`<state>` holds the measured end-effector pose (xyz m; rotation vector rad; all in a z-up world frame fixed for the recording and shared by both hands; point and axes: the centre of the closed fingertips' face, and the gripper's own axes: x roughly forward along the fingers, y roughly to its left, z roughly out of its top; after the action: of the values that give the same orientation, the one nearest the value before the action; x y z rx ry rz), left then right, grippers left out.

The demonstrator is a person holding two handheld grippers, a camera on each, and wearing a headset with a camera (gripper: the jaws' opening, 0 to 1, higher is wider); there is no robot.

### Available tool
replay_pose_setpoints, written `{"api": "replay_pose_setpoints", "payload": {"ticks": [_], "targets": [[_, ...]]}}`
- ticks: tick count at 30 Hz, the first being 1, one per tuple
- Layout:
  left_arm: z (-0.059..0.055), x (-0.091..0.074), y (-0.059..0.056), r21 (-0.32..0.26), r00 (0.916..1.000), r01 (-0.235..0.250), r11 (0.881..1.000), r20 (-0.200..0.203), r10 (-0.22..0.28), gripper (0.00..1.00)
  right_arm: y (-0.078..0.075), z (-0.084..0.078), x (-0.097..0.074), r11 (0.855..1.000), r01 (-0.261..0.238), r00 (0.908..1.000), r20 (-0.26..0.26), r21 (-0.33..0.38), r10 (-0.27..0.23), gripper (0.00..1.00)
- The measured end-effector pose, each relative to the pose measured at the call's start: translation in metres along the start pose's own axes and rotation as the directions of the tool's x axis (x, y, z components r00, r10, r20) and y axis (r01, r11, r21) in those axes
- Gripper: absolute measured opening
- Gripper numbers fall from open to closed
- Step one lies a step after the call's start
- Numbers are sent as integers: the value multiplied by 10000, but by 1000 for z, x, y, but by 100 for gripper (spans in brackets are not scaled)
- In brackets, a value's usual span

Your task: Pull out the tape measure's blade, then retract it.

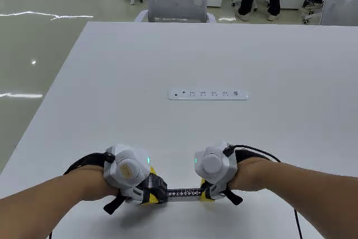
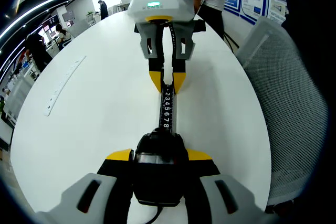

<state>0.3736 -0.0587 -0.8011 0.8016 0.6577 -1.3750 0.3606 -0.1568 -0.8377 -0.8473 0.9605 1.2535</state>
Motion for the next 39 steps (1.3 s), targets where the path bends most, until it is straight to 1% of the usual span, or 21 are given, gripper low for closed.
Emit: {"api": "replay_pose_setpoints", "payload": {"ticks": [5,11,17,24,31,39], "targets": [[0,0,0,-22,10000,2,10000,8,-2,33,-1,-3,-1,10000,5,10000,-65,-50,-6,12],[-1,0,1,116,10000,-64,9999,-24,64,33,-1,-9,-4,10000,18,9999,-128,-38,-18,12],[0,-1,2,-27,9998,-150,9999,136,150,33,-2,-16,-6,10000,38,9997,-228,-5,-38,12],[-1,0,1,14,9999,-127,9999,110,127,33,-2,-24,-9,10000,35,9996,-296,-38,-36,12],[-1,1,1,-27,9999,-103,9999,14,103,33,-3,-28,-12,10000,93,9992,-383,-24,-94,12],[-1,0,1,-4,9999,-85,10000,138,86,32,-5,-36,-14,9999,98,9989,-460,78,-95,12]]}}
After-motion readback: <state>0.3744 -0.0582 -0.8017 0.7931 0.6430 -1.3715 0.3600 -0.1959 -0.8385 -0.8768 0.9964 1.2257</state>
